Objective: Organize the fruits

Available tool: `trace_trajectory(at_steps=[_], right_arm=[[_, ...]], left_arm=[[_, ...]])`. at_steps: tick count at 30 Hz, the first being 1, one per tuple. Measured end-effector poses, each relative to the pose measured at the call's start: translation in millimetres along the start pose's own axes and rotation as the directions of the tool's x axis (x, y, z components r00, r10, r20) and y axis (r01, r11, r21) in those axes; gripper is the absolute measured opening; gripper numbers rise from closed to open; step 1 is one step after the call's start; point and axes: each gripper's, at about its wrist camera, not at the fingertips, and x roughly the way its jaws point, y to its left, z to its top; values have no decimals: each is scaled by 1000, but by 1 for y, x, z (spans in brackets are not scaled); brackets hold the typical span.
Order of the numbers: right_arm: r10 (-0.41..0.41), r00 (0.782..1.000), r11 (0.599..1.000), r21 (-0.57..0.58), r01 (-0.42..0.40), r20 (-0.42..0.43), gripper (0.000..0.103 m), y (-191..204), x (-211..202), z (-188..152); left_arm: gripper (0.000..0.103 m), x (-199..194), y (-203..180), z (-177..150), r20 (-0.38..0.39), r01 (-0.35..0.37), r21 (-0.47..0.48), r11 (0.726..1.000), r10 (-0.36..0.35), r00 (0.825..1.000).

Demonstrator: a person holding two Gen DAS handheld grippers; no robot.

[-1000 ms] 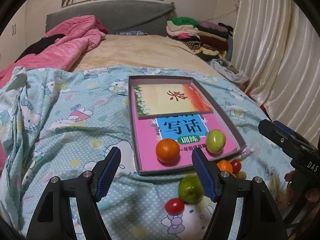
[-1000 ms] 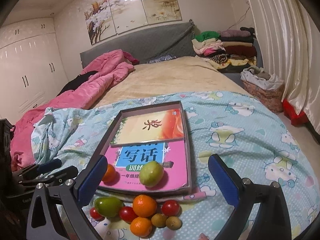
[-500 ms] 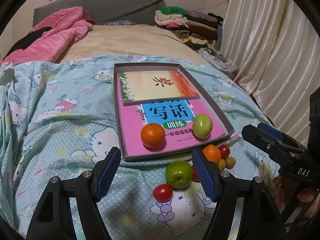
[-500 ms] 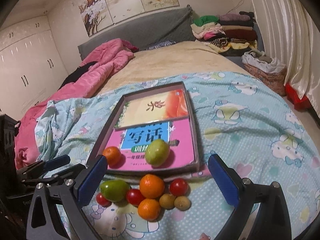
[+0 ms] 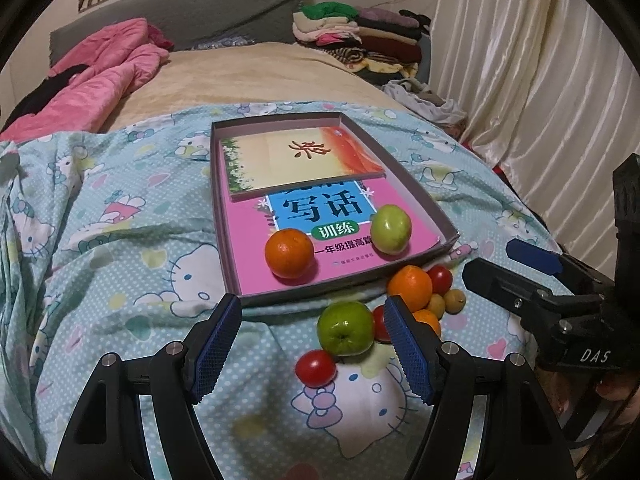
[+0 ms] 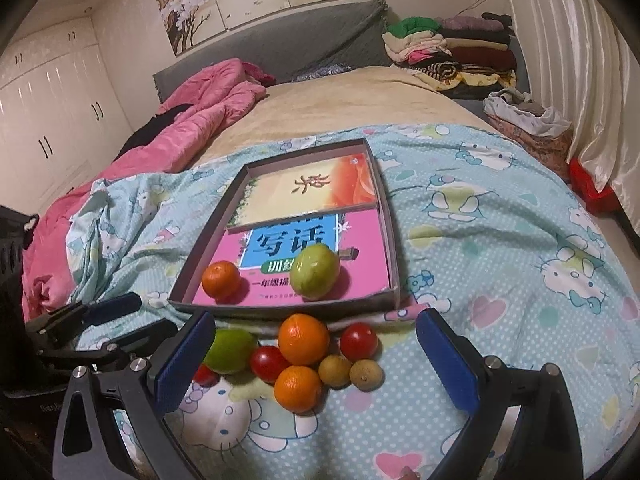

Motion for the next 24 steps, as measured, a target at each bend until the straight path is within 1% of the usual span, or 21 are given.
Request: trace_trajectory(at_steps=[4,7,13,17,24], right_arm=[[-4,1000,1000,-8,4,-8,102,1,-1,-3],[-6,1000,1000,-20,6,-6,102,4,-3,-4],[3,999,1000,-13,-3,-38,102,4,-2,-11],[2,998,1000,-19,-4,-65,102,5,0,-16],[-10,997,999,-48,6,-79,102,11,2,-19]], left_arm=[[75,0,0,0,-2,-3,-1,1000,3,1000],[75,1,-3,0,-6,-25,21,999,25,1000],[75,4,-3,-2,-39,10,13,1000,-9,999],[75,6,-3,-3,-46,7,10,1000,-6,999],[75,7,-3,-3,-59,9,12,1000,-9,998]])
